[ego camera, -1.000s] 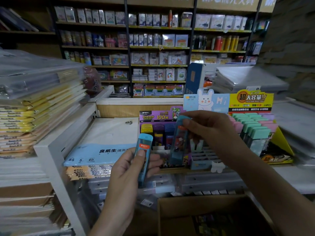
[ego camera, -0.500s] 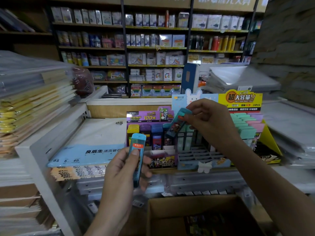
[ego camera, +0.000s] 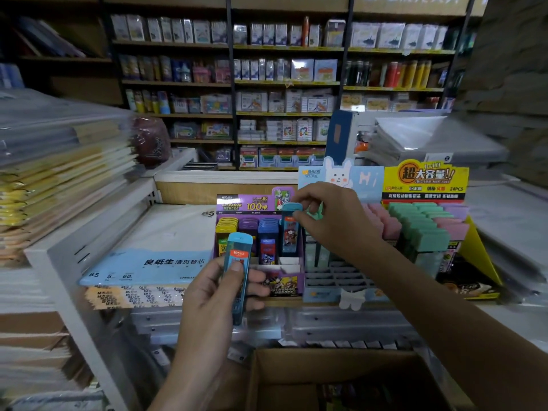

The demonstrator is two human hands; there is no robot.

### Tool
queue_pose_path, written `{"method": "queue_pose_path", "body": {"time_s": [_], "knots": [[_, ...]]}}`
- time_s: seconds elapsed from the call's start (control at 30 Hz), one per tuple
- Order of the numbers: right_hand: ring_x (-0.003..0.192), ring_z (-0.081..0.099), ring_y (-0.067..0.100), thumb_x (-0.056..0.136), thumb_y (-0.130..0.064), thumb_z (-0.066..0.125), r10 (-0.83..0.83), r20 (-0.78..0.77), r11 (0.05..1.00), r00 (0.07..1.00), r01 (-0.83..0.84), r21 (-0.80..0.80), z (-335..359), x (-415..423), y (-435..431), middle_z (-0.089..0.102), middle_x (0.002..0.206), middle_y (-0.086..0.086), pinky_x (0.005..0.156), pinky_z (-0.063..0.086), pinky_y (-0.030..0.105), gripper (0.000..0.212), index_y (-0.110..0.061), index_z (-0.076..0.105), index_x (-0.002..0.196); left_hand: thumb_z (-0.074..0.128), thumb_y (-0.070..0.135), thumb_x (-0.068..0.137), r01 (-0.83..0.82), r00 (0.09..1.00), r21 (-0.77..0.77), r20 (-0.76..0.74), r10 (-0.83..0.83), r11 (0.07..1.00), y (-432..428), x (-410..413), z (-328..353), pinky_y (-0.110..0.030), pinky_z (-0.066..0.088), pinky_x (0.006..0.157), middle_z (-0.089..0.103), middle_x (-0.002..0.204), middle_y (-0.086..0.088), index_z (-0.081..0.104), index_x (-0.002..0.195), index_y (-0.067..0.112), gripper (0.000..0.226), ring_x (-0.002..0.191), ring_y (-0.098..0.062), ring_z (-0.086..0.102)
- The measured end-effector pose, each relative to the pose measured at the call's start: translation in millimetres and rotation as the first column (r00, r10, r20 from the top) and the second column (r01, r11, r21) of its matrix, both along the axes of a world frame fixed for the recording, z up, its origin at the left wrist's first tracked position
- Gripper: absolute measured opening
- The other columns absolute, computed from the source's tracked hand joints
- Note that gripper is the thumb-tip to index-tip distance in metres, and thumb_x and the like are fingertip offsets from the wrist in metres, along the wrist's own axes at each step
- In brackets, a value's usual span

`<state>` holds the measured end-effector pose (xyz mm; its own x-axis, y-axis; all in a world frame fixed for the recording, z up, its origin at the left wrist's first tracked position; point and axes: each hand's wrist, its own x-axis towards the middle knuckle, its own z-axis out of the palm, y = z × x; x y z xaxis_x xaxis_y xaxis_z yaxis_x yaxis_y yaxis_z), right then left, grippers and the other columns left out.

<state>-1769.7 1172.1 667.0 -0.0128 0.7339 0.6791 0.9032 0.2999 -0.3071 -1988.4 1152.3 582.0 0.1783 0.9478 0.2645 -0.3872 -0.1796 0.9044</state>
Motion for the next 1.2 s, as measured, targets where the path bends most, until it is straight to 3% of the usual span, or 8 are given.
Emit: {"method": "queue_pose_path", "body": {"time_s": [0.1, 0.27, 0.43, 0.63, 0.8, 0.9, 1.0, 1.2], "knots": [[0.08, 0.049, 0.009, 0.084, -0.018, 0.074, -0.015, 0.069, 1.0, 0.997, 0.015, -0.002, -9.1, 0.0, 6.1, 0.06, 0.079, -0.01, 0.069, 0.038, 0.02, 0.015, -0.021, 0.071, 0.098, 0.059, 0.035, 0.092, -0.027, 0.999, 0.009, -0.023, 0.027, 1.0, 3.1, 1.1, -2.1, -0.026, 0.06, 0.066, 0.079, 0.099, -0.012, 0.075, 0.104, 0.031, 0.021, 0.09, -0.026, 0.077], [0.094, 0.045, 0.017, 0.083, -0.025, 0.076, -0.065, 0.187, 0.997, 0.98, 0.07, -0.017, -23.3, 0.4, 10.4, 0.058, 0.096, -0.002, 0.084, 0.042, 0.037, 0.015, -0.02, 0.071, 0.096, 0.061, 0.029, 0.092, -0.019, 1.0, 0.018, 0.019, 0.019, 1.0, 6.8, 3.3, -0.7, -0.028, 0.062, 0.072, 0.079, 0.1, -0.014, 0.075, 0.105, 0.024, 0.019, 0.093, -0.03, 0.077], [0.096, 0.045, 0.015, 0.086, -0.033, 0.075, -0.068, 0.175, 0.998, 0.982, 0.069, 0.0, -24.0, 2.9, 5.2, 0.06, 0.1, -0.003, 0.084, 0.032, 0.032, 0.021, -0.021, 0.073, 0.102, 0.067, 0.032, 0.094, -0.05, 0.998, 0.092, -0.033, 0.053, 0.994, 12.1, 5.2, 5.9, -0.033, 0.062, 0.076, 0.078, 0.099, -0.011, 0.075, 0.102, 0.022, 0.015, 0.092, -0.024, 0.075], [0.089, 0.058, 0.024, 0.088, -0.011, 0.072, -0.073, 0.026, 0.979, 0.997, 0.067, 0.194, -17.5, 27.8, -35.5, 0.068, 0.092, 0.003, 0.081, 0.049, 0.043, 0.006, -0.01, 0.075, 0.094, 0.061, 0.033, 0.093, -0.021, 0.992, 0.206, -0.119, 0.047, 0.978, 20.2, 13.1, 22.5, -0.047, 0.057, 0.084, 0.077, 0.107, -0.002, 0.074, 0.106, 0.025, 0.02, 0.102, -0.024, 0.072], [0.088, 0.059, 0.03, 0.089, -0.008, 0.07, -0.217, 0.1, 0.948, 0.971, 0.185, 0.26, -12.7, 71.3, -67.3, 0.069, 0.092, 0.011, 0.08, 0.049, 0.047, 0.009, -0.003, 0.075, 0.093, 0.06, 0.01, 0.101, 0.015, 0.982, 0.31, -0.182, 0.044, 0.951, 29.8, 26.1, 42.4, -0.021, 0.06, 0.064, 0.074, 0.1, -0.004, 0.07, 0.107, 0.024, 0.018, 0.09, -0.014, 0.072], [0.089, 0.058, 0.033, 0.088, -0.007, 0.07, -0.3, 0.132, 0.933, 0.945, 0.262, 0.246, -14.2, 98.1, -77.9, 0.069, 0.095, 0.013, 0.079, 0.049, 0.049, 0.012, -0.002, 0.075, 0.097, 0.06, 0.006, 0.1, 0.029, 0.972, 0.356, -0.227, 0.056, 0.934, 37.6, 36.1, 55.1, -0.017, 0.057, 0.06, 0.069, 0.098, -0.014, 0.066, 0.106, 0.018, 0.015, 0.084, -0.014, 0.072], [0.09, 0.057, 0.032, 0.087, -0.008, 0.071, -0.346, 0.144, 0.93, 0.927, 0.318, 0.185, -22.1, 112.9, -82.1, 0.069, 0.096, 0.013, 0.08, 0.049, 0.047, 0.013, -0.003, 0.075, 0.098, 0.064, 0.008, 0.097, 0.025, 0.948, 0.429, -0.297, 0.115, 0.903, 47.2, 45.7, 65.5, -0.02, 0.056, 0.069, 0.058, 0.094, -0.024, 0.064, 0.105, 0.016, 0.011, 0.081, -0.024, 0.064], [0.092, 0.054, 0.027, 0.088, -0.01, 0.07, -0.335, 0.071, 0.935, 0.94, 0.322, 0.146, -34.4, 117.0, -83.8, 0.068, 0.099, 0.01, 0.079, 0.048, 0.042, 0.015, -0.004, 0.075, 0.101, 0.07, 0.012, 0.094, 0.064, 0.89, 0.497, -0.42, 0.175, 0.866, 67.9, 57.8, 72.4, -0.044, 0.057, 0.08, 0.059, 0.082, -0.001, 0.061, 0.104, 0.024, 0.018, 0.082, -0.02, 0.062]]}}
